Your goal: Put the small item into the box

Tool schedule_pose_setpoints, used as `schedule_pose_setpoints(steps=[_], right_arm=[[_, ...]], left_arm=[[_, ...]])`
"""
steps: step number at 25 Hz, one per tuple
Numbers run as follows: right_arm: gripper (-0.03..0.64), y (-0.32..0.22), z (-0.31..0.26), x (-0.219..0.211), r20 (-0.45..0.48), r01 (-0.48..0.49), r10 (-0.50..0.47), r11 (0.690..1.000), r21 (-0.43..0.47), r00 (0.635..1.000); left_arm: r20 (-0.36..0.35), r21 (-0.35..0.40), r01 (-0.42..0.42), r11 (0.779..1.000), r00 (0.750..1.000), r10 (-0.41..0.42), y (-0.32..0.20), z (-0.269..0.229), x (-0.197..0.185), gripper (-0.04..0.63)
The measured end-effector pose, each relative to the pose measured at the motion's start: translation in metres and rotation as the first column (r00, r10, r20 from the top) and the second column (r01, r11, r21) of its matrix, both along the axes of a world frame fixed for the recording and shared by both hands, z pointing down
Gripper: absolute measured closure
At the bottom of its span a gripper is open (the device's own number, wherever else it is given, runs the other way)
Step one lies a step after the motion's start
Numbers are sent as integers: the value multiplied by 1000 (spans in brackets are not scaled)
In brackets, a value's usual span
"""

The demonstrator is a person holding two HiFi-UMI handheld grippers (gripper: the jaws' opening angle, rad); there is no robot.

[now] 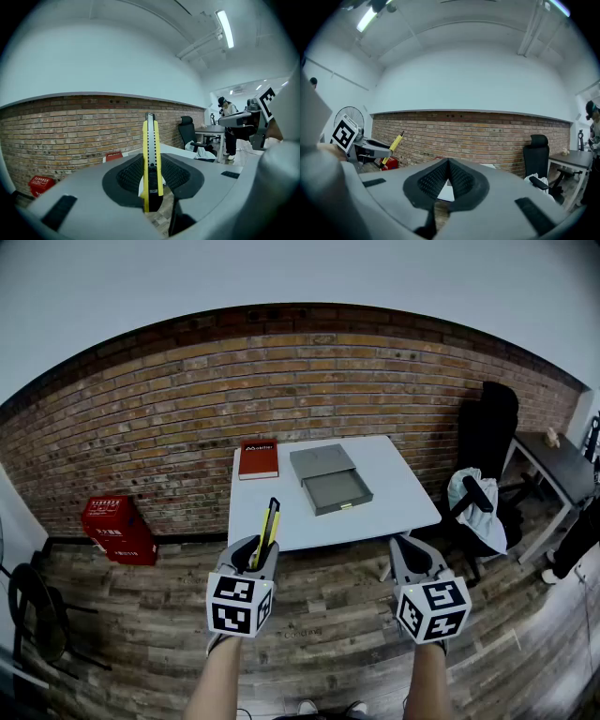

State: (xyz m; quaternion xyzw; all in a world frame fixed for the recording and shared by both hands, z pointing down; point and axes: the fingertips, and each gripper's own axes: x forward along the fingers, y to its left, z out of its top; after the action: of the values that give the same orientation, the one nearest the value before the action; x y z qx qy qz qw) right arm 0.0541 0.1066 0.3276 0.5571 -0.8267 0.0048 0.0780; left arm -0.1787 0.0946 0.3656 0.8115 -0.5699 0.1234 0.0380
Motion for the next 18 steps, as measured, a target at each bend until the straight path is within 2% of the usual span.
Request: schedule_pose_setpoints(steps=[5,18], right_arm=[[597,0,1,-3,3,-23,23,1000,0,1000],[597,-17,12,-10,-1,-1,1,1000,-13,1000]], left_arm=[[-12,-4,-7,1000,1000,7,-2,2,-4,466],[-6,-15,-24,1000,1000,23,-21,14,2,466]])
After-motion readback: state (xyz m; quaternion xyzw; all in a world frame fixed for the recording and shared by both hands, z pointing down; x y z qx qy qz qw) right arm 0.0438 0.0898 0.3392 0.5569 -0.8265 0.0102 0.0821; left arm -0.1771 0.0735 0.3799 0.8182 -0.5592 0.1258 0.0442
